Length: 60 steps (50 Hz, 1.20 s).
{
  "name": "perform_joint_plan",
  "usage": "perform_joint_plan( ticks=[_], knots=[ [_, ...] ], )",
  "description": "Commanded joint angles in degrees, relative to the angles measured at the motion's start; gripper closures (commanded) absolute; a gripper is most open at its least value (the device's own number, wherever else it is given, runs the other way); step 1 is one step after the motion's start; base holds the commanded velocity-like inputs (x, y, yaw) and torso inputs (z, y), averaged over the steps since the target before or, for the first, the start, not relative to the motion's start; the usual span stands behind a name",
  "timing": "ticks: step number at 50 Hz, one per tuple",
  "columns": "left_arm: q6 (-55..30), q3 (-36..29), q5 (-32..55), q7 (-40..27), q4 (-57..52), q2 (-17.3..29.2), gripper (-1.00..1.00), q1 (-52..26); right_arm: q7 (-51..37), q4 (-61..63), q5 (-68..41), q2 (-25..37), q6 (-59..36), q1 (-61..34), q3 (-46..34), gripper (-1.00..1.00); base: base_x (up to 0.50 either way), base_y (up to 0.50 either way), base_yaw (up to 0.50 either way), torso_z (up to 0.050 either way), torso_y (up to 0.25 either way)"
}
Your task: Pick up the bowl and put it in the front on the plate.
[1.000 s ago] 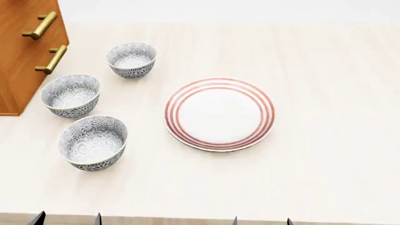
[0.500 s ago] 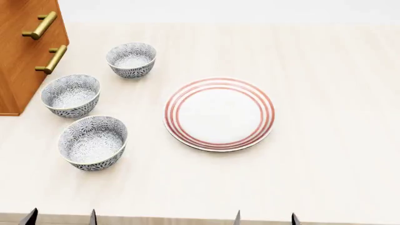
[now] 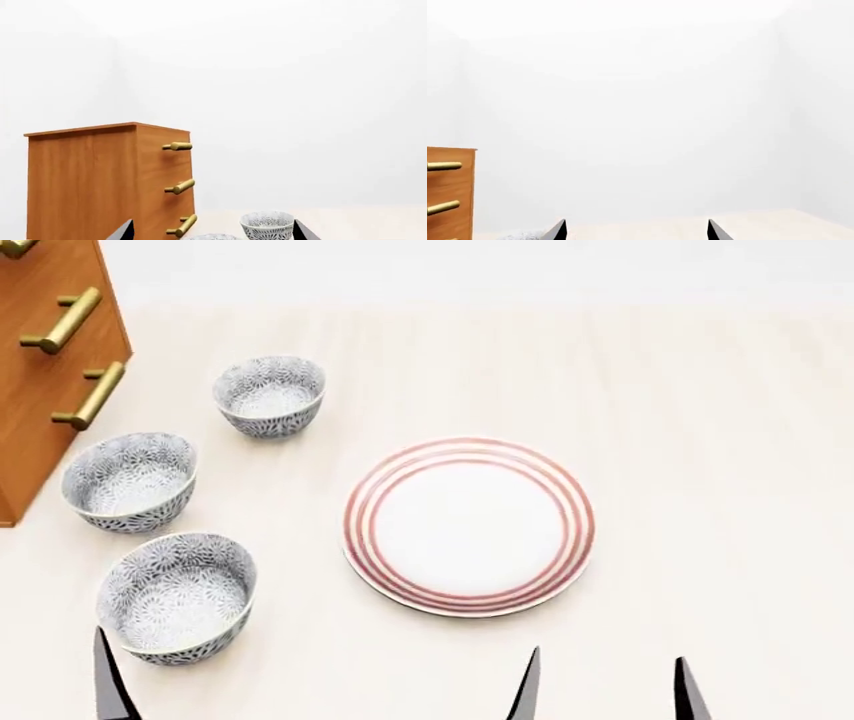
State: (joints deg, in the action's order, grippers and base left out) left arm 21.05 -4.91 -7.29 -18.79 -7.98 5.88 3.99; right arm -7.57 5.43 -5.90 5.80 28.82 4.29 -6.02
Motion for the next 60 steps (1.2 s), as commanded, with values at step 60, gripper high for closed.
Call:
perform_joint_plan(
  ticks=[60],
  knots=[
    [3.1, -3.0, -2.1, -5.4, -0.4, 3.0, -1.0, 0.3, -2.3, 0.4, 0.2, 3.2, 3.4, 0.1, -3.8, -1.0, 0.38, 0.07, 0.0, 0.0, 0.0]
  ],
)
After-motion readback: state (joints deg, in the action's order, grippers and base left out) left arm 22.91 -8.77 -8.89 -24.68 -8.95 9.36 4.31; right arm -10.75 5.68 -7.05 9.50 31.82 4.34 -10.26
